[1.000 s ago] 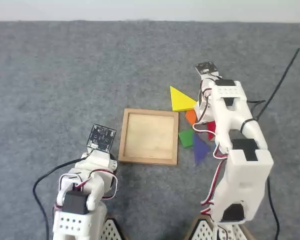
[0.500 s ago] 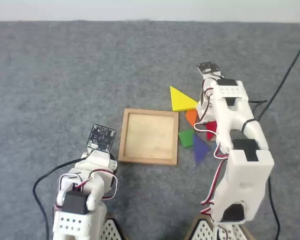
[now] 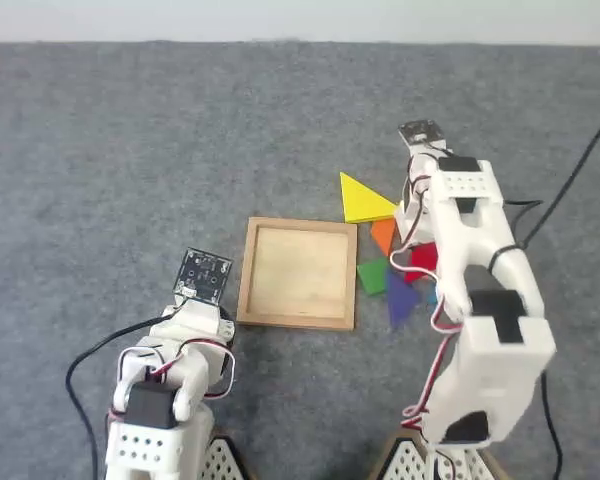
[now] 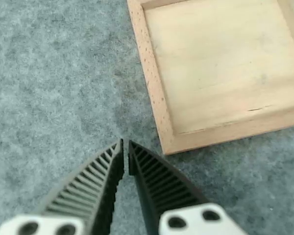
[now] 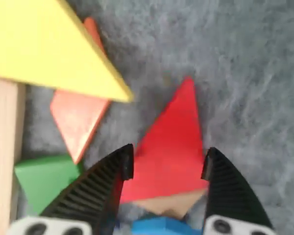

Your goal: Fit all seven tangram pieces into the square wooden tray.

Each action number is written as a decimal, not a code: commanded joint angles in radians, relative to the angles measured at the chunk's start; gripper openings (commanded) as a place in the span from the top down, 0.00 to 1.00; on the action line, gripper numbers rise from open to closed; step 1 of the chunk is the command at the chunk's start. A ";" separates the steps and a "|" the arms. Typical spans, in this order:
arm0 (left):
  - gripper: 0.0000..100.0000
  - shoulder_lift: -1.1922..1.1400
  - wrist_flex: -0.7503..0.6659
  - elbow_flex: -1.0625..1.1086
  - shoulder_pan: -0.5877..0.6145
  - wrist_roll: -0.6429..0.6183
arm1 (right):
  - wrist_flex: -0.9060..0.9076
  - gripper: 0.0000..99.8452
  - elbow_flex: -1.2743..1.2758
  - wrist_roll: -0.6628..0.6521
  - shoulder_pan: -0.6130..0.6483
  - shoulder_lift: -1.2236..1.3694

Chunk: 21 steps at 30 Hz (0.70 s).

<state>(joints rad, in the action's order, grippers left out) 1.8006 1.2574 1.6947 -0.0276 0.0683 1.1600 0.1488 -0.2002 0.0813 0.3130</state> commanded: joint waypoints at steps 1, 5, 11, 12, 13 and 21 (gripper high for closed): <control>0.98 0.015 0.003 -0.010 0.005 0.003 | -0.039 0.79 0.069 0.012 -0.005 -0.147; 0.98 0.015 0.003 -0.010 0.005 0.003 | -0.067 0.79 0.146 0.012 -0.010 -0.228; 0.98 0.015 0.003 -0.010 0.005 0.003 | -0.127 0.79 0.206 0.164 -0.012 -0.239; 0.98 0.015 0.003 -0.010 0.005 0.003 | -0.139 0.79 0.201 0.178 -0.012 -0.222; 0.98 0.015 0.003 -0.010 0.005 0.003 | -0.150 0.79 0.198 0.183 -0.012 -0.203; 0.98 0.015 0.003 -0.010 0.005 0.003 | -0.101 0.72 0.095 0.192 -0.013 -0.015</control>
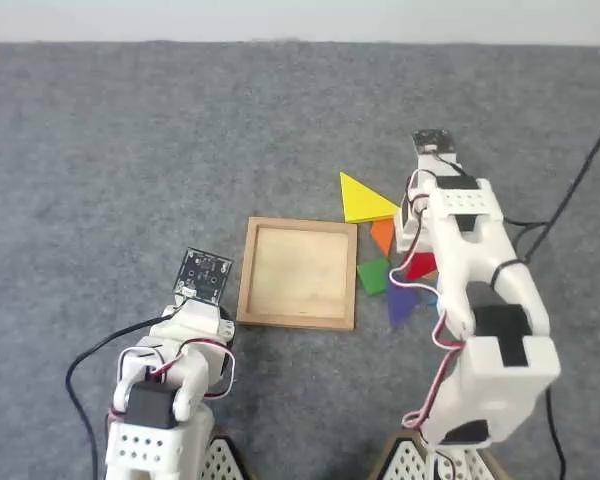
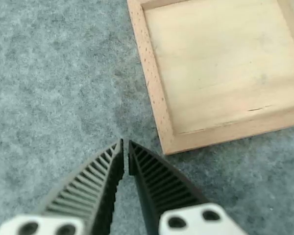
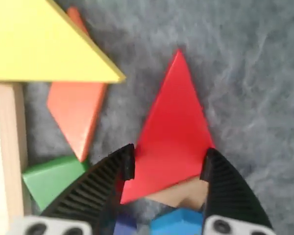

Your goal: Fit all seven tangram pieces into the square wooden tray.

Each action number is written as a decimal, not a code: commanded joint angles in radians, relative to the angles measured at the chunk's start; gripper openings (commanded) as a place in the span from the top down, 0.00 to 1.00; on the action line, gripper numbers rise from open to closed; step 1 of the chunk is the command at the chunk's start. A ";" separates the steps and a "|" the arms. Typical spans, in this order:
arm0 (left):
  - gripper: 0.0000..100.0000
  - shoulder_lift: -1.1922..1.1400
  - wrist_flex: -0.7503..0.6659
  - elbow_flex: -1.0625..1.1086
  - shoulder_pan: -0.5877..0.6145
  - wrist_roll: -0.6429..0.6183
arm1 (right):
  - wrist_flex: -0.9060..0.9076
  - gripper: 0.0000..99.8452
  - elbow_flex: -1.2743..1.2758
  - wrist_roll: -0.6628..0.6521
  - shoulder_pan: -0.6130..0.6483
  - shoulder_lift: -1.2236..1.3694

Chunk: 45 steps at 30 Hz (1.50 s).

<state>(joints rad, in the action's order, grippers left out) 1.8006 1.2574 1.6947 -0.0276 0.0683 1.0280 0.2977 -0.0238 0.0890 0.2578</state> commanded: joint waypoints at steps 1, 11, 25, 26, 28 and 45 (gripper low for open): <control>0.98 0.015 0.003 -0.010 0.005 0.003 | 0.050 0.70 -0.061 0.015 -0.021 0.050; 0.98 0.015 0.003 -0.010 0.005 0.003 | 0.058 0.68 -0.061 -0.009 -0.021 0.064; 0.98 0.015 0.003 -0.010 0.005 0.003 | 0.024 0.85 -0.066 -0.018 -0.027 0.076; 0.98 0.015 0.003 -0.010 0.005 0.003 | 0.024 0.85 -0.066 -0.018 -0.027 0.073; 0.98 0.015 0.003 -0.010 0.005 0.003 | 0.027 0.85 -0.064 -0.018 -0.027 0.059; 0.98 0.015 0.003 -0.010 0.005 0.003 | 0.150 0.58 -0.318 -0.522 0.013 0.094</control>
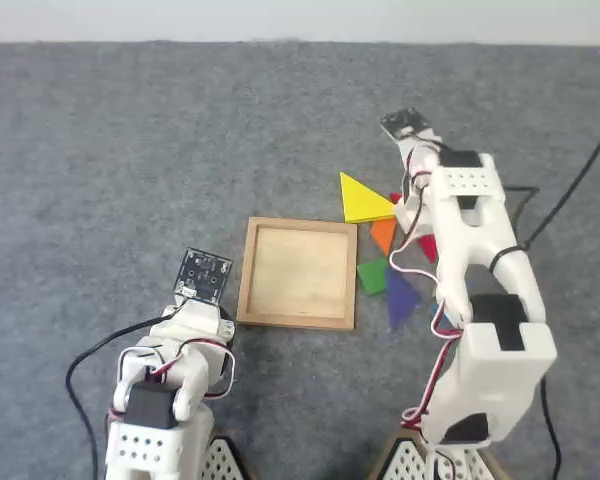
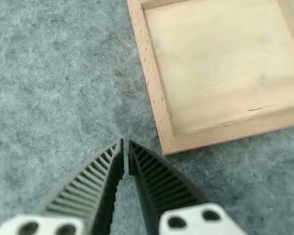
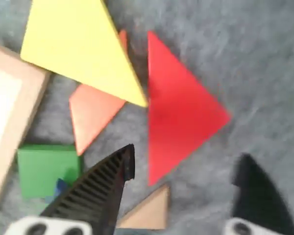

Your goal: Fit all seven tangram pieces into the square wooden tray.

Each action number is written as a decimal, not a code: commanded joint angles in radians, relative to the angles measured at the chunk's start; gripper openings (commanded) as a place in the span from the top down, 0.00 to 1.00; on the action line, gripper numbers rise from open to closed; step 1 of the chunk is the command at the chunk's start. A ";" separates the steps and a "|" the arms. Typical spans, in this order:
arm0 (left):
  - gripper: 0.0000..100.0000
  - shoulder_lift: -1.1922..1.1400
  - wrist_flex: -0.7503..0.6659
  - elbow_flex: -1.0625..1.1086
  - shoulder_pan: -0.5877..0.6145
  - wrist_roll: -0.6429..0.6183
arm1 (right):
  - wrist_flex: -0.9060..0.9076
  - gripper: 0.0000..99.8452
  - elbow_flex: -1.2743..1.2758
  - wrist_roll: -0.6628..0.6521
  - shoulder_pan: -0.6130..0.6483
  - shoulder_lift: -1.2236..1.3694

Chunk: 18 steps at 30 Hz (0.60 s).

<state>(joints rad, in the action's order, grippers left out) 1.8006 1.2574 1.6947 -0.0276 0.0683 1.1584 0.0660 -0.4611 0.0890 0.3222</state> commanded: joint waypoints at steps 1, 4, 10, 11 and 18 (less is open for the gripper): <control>0.98 0.015 0.003 -0.010 0.005 0.003 | 0.022 0.58 -0.101 -0.103 0.013 0.056; 0.98 0.015 0.003 -0.010 0.005 0.003 | 0.024 0.58 -0.140 -0.133 0.013 0.128; 0.98 0.015 0.003 -0.010 0.005 0.003 | 0.013 0.58 -0.222 -0.170 0.013 0.232; 0.98 0.015 0.003 -0.010 0.005 0.003 | 0.013 0.58 -0.239 -0.170 0.013 0.246; 0.98 0.015 0.003 -0.010 0.005 0.003 | 0.024 0.58 -0.313 -0.164 0.013 0.334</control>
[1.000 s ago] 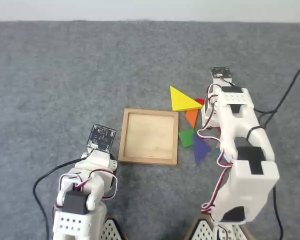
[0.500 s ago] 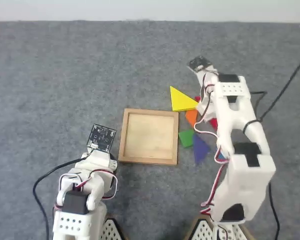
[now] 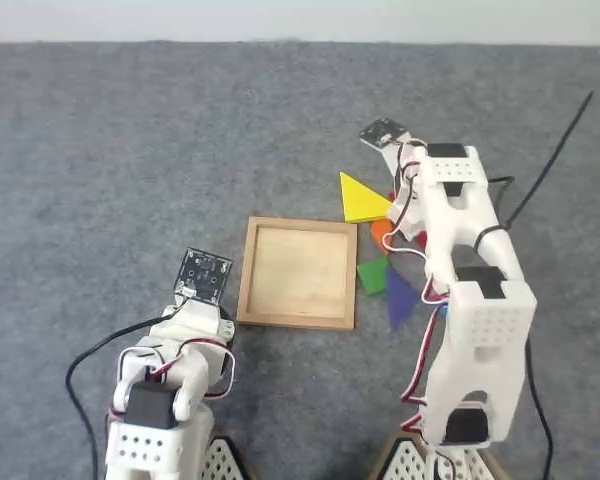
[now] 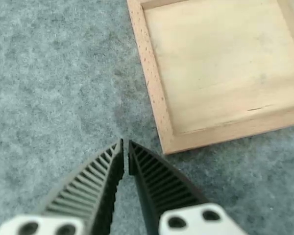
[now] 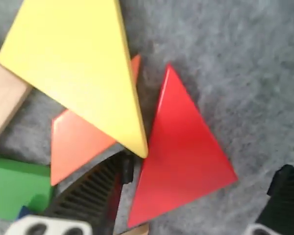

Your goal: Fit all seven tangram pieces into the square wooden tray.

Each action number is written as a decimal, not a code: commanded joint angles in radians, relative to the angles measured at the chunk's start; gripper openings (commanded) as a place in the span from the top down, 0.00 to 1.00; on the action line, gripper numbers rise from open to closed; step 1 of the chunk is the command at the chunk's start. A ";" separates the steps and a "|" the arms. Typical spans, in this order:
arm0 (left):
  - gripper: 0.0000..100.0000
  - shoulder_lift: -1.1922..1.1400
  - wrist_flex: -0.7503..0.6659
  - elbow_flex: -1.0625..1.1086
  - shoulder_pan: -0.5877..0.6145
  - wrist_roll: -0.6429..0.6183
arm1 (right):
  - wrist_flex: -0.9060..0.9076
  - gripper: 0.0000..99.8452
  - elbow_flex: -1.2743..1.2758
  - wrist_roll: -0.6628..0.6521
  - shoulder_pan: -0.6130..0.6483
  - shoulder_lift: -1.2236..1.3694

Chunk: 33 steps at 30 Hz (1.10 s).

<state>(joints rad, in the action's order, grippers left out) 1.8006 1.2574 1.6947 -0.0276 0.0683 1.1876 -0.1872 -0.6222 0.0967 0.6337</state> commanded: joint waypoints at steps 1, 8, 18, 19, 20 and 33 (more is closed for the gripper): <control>0.98 0.015 0.003 -0.010 0.005 0.003 | -0.002 0.58 -0.060 0.000 0.004 0.025; 0.98 0.015 0.003 -0.010 0.005 0.003 | 0.056 0.67 -0.061 0.017 0.004 0.022; 0.98 0.015 0.003 -0.010 0.005 0.003 | 0.087 0.68 -0.060 0.057 -0.002 0.022; 0.98 0.015 0.003 -0.010 0.005 0.003 | 0.087 0.68 -0.058 0.058 -0.004 0.022; 0.98 0.015 0.003 -0.010 0.005 0.003 | 0.088 0.68 -0.057 0.066 -0.004 0.021; 0.98 0.015 0.003 -0.010 0.005 0.003 | 0.140 0.72 -0.058 0.106 -0.005 -0.044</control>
<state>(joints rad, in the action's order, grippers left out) 1.8006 1.2574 1.6947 -0.0276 0.0683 1.2919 -0.2424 -0.5393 0.0921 0.6506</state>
